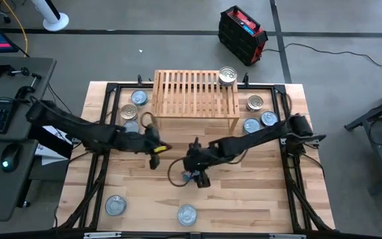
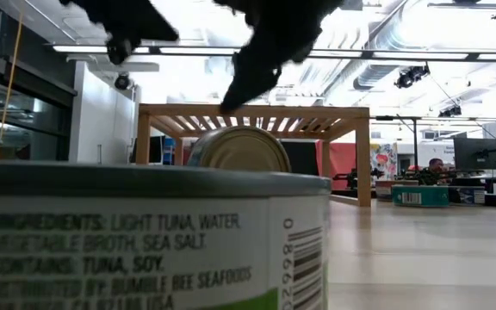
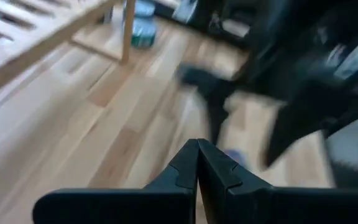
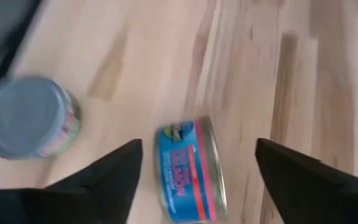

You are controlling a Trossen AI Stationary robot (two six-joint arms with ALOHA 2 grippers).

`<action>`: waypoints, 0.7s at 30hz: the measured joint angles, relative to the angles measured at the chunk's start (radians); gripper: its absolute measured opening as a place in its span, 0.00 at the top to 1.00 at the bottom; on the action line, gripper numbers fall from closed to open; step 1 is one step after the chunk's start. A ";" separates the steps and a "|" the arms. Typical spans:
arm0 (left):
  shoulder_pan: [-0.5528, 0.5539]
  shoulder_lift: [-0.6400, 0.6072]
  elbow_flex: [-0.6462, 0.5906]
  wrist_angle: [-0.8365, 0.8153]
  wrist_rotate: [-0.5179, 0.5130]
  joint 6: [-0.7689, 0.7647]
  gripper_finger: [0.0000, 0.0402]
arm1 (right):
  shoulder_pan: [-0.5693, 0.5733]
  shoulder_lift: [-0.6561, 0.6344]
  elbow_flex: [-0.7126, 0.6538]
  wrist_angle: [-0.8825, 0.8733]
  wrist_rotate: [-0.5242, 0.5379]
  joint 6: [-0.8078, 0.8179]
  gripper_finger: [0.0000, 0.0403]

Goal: Stack canned seafood by type on shelf
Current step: Stack the blue-pink tuna can on top of the other blue-pink tuna can on the shelf

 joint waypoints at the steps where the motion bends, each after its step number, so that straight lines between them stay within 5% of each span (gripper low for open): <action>1: -0.018 -0.026 0.000 -0.001 -0.014 -0.019 1.00 | -0.003 0.018 0.017 -0.024 -0.009 -0.013 0.20; 13: -0.163 -0.184 -0.001 0.116 -0.154 -0.086 1.00 | -0.004 0.099 0.038 -0.120 -0.033 -0.112 0.21; 21: -0.160 -0.229 0.000 0.271 -0.169 0.104 1.00 | 0.001 0.103 0.085 -0.186 0.017 -0.104 0.60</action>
